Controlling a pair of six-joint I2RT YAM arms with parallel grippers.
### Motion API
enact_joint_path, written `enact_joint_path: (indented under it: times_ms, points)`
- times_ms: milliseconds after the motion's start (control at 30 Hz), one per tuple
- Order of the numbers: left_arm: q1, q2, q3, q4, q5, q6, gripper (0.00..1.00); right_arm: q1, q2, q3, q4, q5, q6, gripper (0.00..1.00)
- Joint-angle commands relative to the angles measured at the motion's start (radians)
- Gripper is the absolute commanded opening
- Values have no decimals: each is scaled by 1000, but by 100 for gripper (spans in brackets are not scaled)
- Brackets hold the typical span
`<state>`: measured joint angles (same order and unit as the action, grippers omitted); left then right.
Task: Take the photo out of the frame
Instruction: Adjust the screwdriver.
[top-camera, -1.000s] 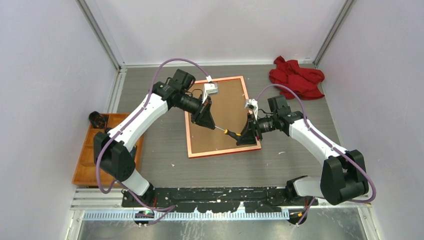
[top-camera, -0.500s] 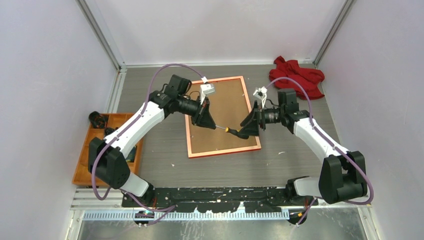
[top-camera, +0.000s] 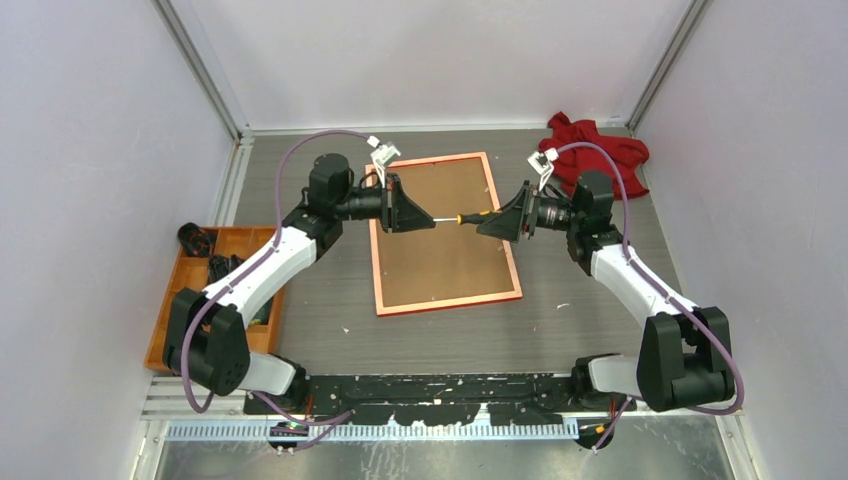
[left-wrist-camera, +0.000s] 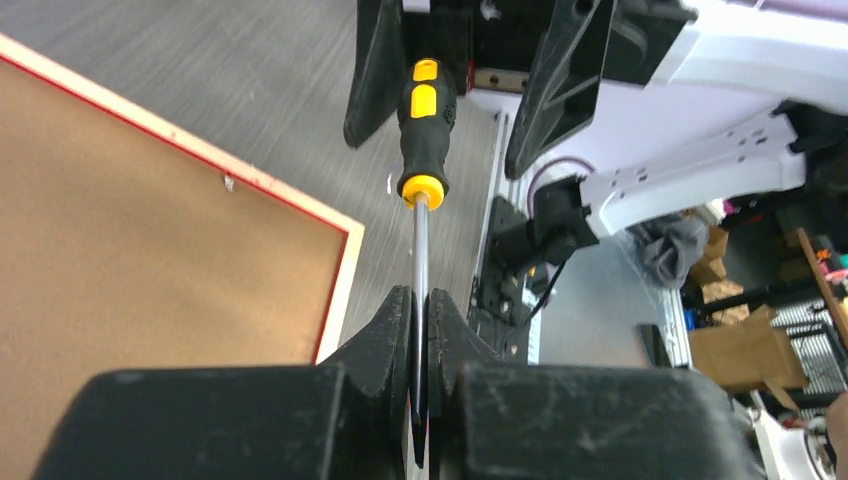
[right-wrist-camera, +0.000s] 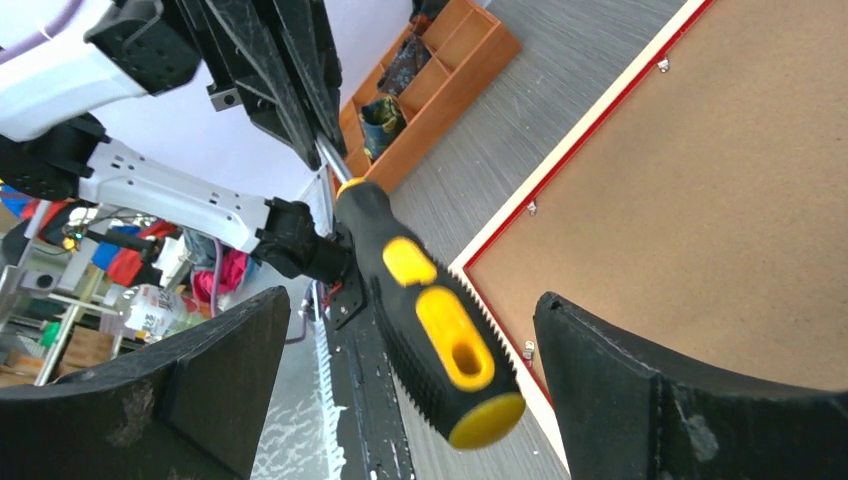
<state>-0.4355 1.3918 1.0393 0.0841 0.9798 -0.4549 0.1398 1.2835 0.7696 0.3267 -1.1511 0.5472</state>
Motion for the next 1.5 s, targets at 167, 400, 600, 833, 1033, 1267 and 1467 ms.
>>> enact_joint_path:
  times_ms: [167,400,600,833,1033,1267,1467]
  points:
    - [23,-6,-68,447,-8,-277,0,-1,-66,-77,509,52,376,96]
    - [15,3,-75,468,14,-302,0,0,-49,-96,598,94,450,94]
    - [-18,1,-85,466,15,-282,0,17,-32,-99,599,109,449,90]
    - [-32,7,-90,453,-3,-263,0,34,-26,-101,596,114,442,83]
    - [-34,12,-99,449,-35,-251,0,51,-24,-101,585,115,433,75]
    - [-37,15,-103,398,-61,-201,0,79,-32,-101,574,107,417,62]
    - [-40,16,-101,377,-63,-186,0,81,-31,-97,530,113,382,33]
